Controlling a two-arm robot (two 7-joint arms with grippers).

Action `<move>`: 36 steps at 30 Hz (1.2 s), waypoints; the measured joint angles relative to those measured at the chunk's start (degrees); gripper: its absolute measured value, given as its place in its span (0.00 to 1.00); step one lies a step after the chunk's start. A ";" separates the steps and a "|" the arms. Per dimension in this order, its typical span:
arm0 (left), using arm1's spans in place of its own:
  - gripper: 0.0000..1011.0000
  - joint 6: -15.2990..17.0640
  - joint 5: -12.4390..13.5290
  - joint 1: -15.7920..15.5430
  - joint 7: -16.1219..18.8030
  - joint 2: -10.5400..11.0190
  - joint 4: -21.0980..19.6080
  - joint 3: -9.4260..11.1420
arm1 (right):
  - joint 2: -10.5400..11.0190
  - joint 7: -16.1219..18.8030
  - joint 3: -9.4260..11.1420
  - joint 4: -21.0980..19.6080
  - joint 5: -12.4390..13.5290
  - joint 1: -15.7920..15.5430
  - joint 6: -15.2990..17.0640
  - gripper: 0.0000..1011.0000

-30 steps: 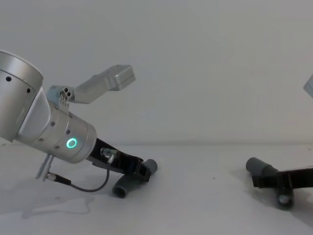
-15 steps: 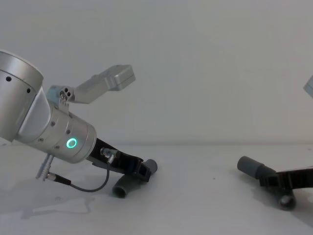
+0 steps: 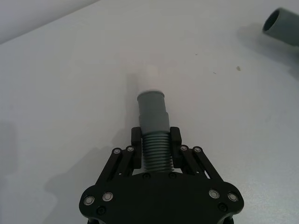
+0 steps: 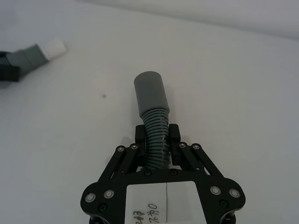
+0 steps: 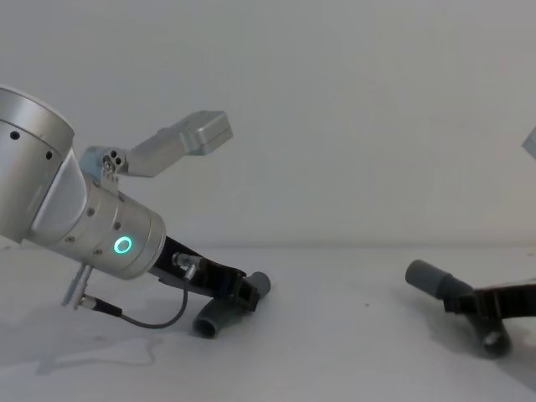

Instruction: Use both hands to pick up one end of the pipe from the table, align the ends, and insert them.

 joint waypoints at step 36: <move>0.34 -11.24 -0.83 -3.99 -14.57 8.09 -4.50 1.43 | 6.18 9.02 0.78 -10.02 -0.57 -1.74 -16.69 0.28</move>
